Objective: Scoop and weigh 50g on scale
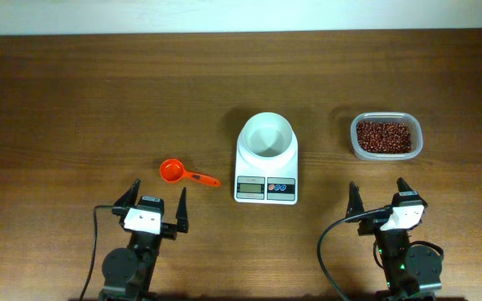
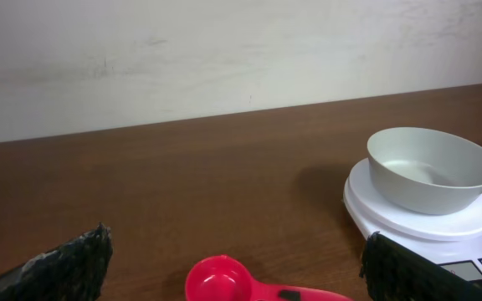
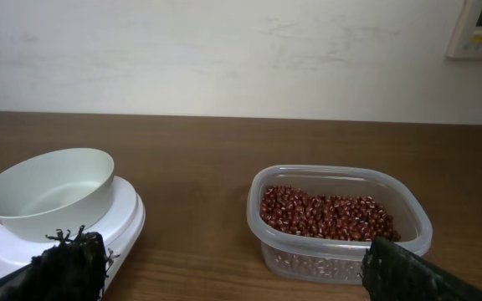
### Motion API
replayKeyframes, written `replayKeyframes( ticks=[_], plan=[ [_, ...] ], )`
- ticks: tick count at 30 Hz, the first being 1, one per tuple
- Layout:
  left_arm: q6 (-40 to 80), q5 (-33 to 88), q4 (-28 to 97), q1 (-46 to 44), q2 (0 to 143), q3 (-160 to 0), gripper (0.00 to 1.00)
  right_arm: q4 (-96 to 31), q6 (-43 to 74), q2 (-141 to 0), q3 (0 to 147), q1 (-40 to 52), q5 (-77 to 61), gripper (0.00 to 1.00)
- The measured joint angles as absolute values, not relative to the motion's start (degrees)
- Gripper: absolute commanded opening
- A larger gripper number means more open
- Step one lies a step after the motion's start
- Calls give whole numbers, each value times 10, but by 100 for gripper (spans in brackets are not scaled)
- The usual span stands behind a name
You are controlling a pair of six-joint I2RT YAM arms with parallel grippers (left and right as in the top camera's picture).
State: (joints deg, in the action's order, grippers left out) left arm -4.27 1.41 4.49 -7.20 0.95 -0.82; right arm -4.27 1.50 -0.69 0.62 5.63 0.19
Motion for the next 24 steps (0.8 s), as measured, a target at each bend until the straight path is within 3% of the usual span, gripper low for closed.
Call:
replayKeyframes(
  ticks=[24],
  plan=[
    [-43,14,45,-72,10,-8,99,-43,15,-7,6,39,2,99]
  ],
)
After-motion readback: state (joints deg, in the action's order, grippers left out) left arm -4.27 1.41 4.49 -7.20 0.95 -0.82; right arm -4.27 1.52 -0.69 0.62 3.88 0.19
